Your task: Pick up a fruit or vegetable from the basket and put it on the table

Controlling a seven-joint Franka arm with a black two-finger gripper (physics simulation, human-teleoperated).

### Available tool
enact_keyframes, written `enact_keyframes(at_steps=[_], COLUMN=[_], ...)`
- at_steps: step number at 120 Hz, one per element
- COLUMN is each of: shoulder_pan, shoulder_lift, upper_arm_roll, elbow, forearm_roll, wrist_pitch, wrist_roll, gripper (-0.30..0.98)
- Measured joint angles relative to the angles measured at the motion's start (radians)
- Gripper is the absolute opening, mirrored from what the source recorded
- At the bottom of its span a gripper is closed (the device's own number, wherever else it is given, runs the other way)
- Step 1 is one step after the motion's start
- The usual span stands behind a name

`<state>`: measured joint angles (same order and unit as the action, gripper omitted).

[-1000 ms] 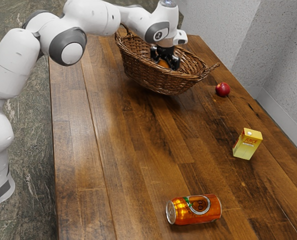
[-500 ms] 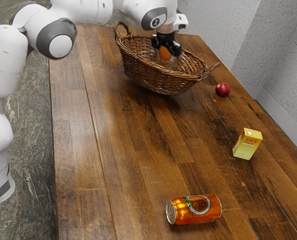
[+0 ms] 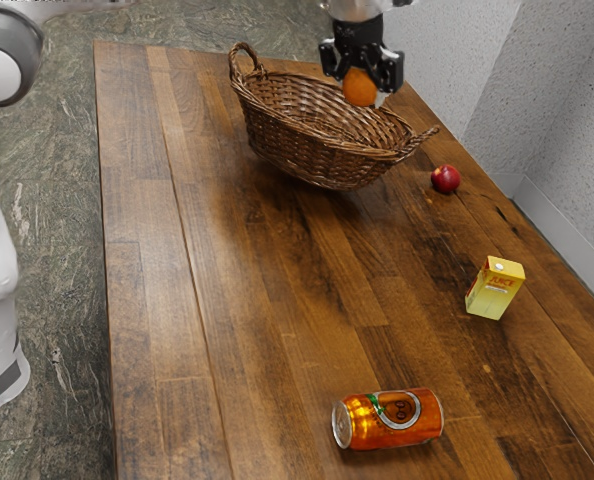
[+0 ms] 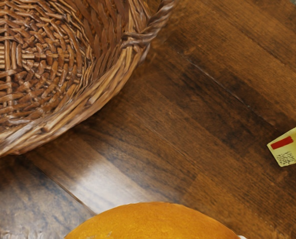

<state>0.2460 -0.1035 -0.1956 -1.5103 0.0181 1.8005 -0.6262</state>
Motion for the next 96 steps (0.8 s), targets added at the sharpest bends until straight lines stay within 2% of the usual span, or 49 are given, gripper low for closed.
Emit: enact_keyframes(at_steps=[11, 25, 34, 46, 60, 66, 74, 87, 96], shoulder_pan=[-0.106, -0.105, -0.102, -0.083, -0.038, 0.01, 0.021, -0.115, -0.155], shoulder_lift=[-0.078, -0.202, -0.235, -0.243, -0.245, -0.24, -0.219, -0.104, -0.079], upper_arm_roll=[-0.075, -0.116, -0.148, -0.157, -0.154, -0.139, -0.122, 0.082, 0.142], elbow=[-0.092, -0.231, -0.284, -0.313, -0.324, -0.326, -0.271, -0.05, -0.016], forearm_roll=[0.0, -0.003, -0.023, -0.042, -0.048, -0.051, -0.043, 0.008, 0.025], wrist_pitch=[-0.018, -0.03, -0.035, -0.039, -0.041, -0.037, -0.063, -0.213, -0.289], wrist_roll=[-0.101, -0.229, -0.308, -0.398, -0.484, -0.52, -0.622, -0.807, -0.919], gripper=[0.28, 0.28, 0.28, 0.48, 0.59, 0.62, 0.65, 0.67, 0.68])
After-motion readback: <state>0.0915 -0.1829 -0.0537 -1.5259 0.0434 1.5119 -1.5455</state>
